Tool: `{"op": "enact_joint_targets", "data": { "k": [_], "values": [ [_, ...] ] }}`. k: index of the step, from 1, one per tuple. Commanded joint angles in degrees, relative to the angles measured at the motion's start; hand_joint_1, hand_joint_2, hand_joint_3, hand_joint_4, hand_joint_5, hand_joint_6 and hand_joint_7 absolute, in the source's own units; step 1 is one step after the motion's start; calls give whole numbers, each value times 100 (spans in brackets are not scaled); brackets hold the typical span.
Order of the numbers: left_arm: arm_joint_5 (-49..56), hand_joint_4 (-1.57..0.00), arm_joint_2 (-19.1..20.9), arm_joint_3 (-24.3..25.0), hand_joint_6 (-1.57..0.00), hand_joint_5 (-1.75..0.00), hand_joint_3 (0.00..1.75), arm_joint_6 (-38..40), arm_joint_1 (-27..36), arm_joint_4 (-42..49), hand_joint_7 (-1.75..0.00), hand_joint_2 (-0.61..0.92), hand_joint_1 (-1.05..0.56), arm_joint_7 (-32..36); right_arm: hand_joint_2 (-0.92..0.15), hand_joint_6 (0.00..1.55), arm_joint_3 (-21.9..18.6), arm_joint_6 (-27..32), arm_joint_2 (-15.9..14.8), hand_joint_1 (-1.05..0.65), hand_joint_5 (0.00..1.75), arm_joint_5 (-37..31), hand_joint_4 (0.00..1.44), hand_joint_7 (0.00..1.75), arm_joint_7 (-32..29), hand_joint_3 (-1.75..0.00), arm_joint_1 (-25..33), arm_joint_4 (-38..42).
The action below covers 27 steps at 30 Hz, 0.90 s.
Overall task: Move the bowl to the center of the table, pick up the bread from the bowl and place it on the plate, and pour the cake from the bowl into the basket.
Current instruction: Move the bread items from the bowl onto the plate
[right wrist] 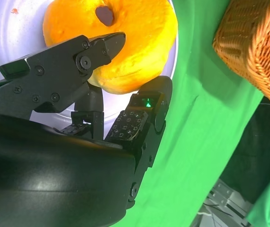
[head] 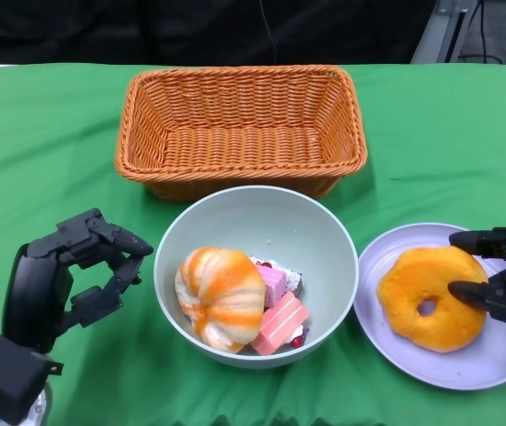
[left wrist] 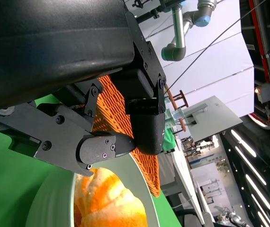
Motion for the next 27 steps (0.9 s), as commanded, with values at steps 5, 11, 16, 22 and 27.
{"op": "enact_joint_targets", "data": {
  "k": [5,11,16,22,27],
  "values": [
    [12,-83,110,12,-90,-147,57,-53,45,-9,-104,77,-20,9,-92,92,-231,227,53,-13,107,274,49,0,-110,-25,-117,-78],
    [24,-83,103,10,-89,-147,59,-49,62,-23,-104,76,-20,13,-92,73,-106,410,-84,-12,74,224,43,0,-18,-26,-34,-344],
    [26,-83,108,11,-90,-147,60,-45,63,-9,-104,75,-20,7,-92,59,91,517,-338,-14,62,80,35,0,258,-22,31,-589],
    [-18,-83,93,16,-90,-147,60,-32,48,10,-103,75,-20,-22,-92,49,278,715,-611,-20,14,-25,34,0,613,-21,39,-767],
    [0,-84,102,12,-90,-147,60,-28,39,19,-103,76,-20,-3,-92,47,348,729,-707,-22,10,-39,33,0,747,-21,63,-853]
  ]
}}
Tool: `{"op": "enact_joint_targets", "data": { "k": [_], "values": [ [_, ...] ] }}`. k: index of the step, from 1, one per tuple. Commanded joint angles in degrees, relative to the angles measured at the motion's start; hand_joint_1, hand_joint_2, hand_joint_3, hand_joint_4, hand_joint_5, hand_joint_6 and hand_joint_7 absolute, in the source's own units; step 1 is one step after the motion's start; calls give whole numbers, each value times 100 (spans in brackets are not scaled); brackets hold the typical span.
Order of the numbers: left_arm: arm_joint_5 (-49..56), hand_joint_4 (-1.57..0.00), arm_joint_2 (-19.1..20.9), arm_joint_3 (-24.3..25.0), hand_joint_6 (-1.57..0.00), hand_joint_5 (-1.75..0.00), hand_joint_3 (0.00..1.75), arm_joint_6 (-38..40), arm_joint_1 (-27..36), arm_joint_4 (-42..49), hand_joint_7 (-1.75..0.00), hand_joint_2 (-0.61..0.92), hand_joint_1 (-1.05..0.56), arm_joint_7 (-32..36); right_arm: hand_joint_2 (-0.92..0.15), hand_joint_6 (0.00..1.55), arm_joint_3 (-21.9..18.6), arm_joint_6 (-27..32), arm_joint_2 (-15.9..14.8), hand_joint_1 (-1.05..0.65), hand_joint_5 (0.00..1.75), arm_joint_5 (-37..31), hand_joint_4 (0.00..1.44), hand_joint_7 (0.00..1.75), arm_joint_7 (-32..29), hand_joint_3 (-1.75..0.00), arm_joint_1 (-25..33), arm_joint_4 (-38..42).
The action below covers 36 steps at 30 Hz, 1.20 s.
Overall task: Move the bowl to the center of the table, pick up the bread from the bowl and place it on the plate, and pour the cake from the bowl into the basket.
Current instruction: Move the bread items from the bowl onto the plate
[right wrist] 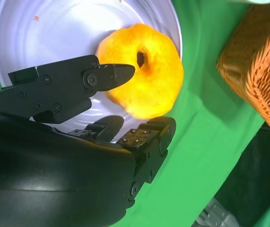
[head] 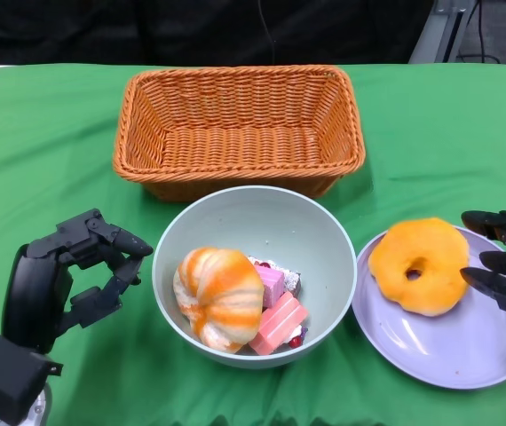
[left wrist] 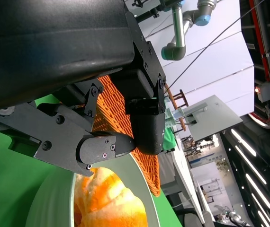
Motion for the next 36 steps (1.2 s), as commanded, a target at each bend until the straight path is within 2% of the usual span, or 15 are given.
{"op": "enact_joint_targets", "data": {
  "k": [1,6,14,19,22,29,31,36],
  "values": [
    [3,-83,101,16,-90,-147,60,-27,32,18,-103,76,-20,0,-92,47,8,35,-153,-22,10,-22,33,0,79,-21,45,-107],
    [-11,-83,99,13,-90,-147,59,-41,49,-14,-104,76,-21,-16,-92,48,-3,-19,-81,-21,8,-89,33,0,-59,-19,191,-464],
    [-30,-83,83,17,-89,-148,60,-40,35,-2,-104,75,-19,-24,-92,46,163,-11,-95,-17,8,-136,39,0,163,-8,566,-1961],
    [-17,-83,78,18,-90,-148,61,-40,24,4,-103,75,-19,-3,-92,49,312,-268,-45,-12,8,-114,43,1,294,-4,802,-2777],
    [-26,-83,72,19,-90,-147,60,-29,14,6,-103,75,-20,-10,-91,53,371,-548,65,-7,9,-43,45,3,279,-2,871,-2927],
    [53,-83,79,11,-90,-147,60,-40,13,-5,-103,76,-18,74,-85,59,798,-1682,-15,-6,13,-521,54,4,153,0,874,-2818],
    [47,-83,74,14,-90,-147,61,-53,9,0,-103,75,-19,64,-83,60,907,-2154,-60,-7,14,-698,56,4,97,0,834,-2596],
    [30,-83,64,11,-90,-148,61,-49,25,-24,-104,75,-19,32,-84,62,1148,-3204,-267,-24,12,-1256,56,3,30,0,632,-2005]
  ]
}}
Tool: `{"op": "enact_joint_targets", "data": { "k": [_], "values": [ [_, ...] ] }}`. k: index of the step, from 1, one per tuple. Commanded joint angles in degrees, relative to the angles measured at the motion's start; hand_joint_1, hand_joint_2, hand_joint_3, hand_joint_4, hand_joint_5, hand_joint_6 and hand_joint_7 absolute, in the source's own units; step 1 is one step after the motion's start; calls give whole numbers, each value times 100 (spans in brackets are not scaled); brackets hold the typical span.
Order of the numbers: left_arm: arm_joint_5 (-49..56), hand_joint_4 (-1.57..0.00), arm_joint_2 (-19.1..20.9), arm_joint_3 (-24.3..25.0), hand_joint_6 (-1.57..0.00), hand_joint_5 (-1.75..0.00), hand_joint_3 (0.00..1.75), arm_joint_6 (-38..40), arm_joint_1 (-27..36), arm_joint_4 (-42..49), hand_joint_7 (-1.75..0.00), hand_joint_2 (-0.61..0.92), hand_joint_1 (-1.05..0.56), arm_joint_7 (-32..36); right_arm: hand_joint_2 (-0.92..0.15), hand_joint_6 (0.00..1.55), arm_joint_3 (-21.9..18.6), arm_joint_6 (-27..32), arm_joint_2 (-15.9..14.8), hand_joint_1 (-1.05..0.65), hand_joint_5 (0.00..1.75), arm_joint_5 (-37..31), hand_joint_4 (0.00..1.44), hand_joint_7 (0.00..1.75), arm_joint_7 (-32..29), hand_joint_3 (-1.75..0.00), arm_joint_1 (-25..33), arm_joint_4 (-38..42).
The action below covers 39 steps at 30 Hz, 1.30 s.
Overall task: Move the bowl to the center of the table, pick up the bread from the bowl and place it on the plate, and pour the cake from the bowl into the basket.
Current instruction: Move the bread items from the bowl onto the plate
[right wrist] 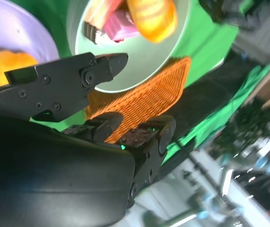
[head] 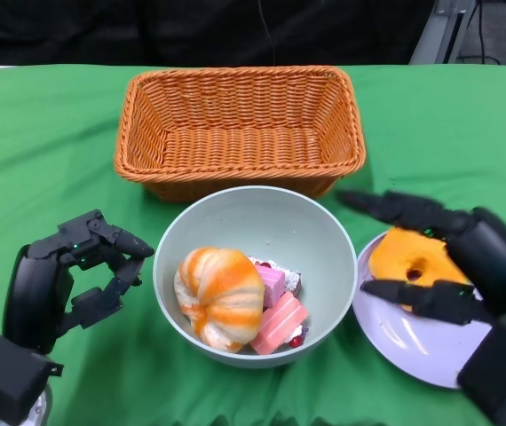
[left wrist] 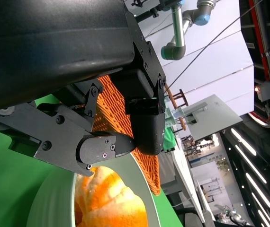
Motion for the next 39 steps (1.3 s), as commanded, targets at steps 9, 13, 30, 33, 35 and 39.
{"op": "enact_joint_targets", "data": {
  "k": [9,13,30,33,35,39],
  "values": [
    [67,-83,52,15,-90,-148,61,-97,19,-12,-104,76,-19,110,-78,69,358,-1559,-160,-31,12,-699,63,3,-238,0,-669,1284],
    [92,-83,50,13,-90,-148,59,-69,21,-14,-104,77,-19,145,-77,71,492,-2189,-147,-33,13,-1146,66,3,-698,0,-967,1931],
    [136,-83,45,-12,-90,-148,57,-72,54,-79,-100,78,-18,157,-69,81,1302,-3822,43,-38,9,-2948,74,2,-3248,-1,-2322,4313],
    [181,-83,57,-10,-90,-148,51,-108,48,-57,-101,82,-18,194,-73,81,1515,-4084,94,-41,8,-3184,75,1,-3703,-2,-2617,4786],
    [196,-84,58,-7,-90,-149,36,-117,46,-48,-101,89,-20,208,-75,81,1618,-4186,98,-43,7,-3316,75,1,-3955,-2,-2755,4994],
    [106,-84,42,-9,-88,-148,30,-91,47,-53,-98,92,-25,100,-74,79,1933,-4699,246,-45,5,-3583,73,0,-4788,-1,-3259,5796]
  ]
}}
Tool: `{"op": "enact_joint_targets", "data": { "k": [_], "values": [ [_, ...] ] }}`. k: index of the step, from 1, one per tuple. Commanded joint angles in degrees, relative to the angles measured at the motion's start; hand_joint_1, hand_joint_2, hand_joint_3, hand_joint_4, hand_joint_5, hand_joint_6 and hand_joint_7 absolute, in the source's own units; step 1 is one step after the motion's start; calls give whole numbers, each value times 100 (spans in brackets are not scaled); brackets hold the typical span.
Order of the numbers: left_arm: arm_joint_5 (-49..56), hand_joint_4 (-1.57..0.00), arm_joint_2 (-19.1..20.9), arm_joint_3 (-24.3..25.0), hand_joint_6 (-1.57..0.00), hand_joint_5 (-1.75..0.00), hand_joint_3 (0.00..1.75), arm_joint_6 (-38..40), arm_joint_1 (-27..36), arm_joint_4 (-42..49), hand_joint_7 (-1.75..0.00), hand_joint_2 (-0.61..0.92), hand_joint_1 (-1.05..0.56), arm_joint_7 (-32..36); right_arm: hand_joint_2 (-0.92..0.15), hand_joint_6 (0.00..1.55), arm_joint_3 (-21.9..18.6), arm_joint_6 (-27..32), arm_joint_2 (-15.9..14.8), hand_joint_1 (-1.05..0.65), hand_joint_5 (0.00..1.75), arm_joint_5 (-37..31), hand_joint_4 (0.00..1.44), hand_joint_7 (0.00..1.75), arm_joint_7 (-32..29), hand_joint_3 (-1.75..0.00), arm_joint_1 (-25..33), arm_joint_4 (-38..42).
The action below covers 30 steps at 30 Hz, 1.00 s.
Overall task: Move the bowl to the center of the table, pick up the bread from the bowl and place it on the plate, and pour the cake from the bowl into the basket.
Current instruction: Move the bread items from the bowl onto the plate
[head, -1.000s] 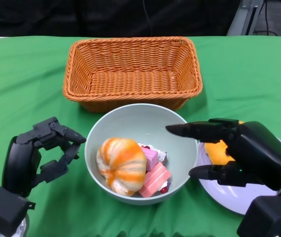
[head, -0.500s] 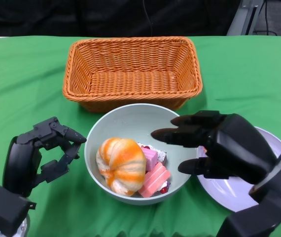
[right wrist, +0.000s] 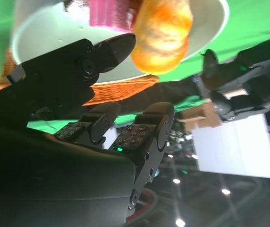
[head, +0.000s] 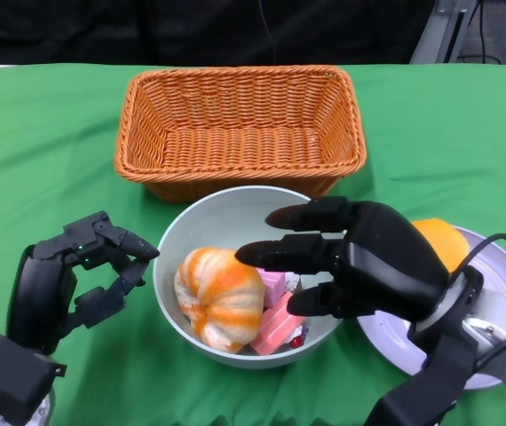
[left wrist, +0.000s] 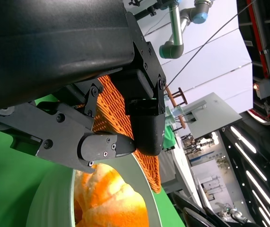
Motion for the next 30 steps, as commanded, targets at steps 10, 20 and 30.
{"op": "enact_joint_targets", "data": {
  "k": [10,20,30],
  "values": [
    [-1569,-74,-156,183,-102,-146,20,544,-83,-132,-23,92,-34,-1767,-71,76,892,-847,264,-42,3,-773,73,0,-1849,0,-1181,1432],
    [-1639,-70,-204,386,-66,-174,4,845,-32,-259,-139,92,-39,-1805,-67,77,1395,-990,149,-51,3,-848,70,0,-1445,0,-1589,1795],
    [-1524,-70,-210,493,-76,-175,6,795,-60,-265,-122,92,-29,-1652,-67,77,1496,-924,-26,-52,0,-882,66,0,-1068,0,-1674,1688]
  ]
}}
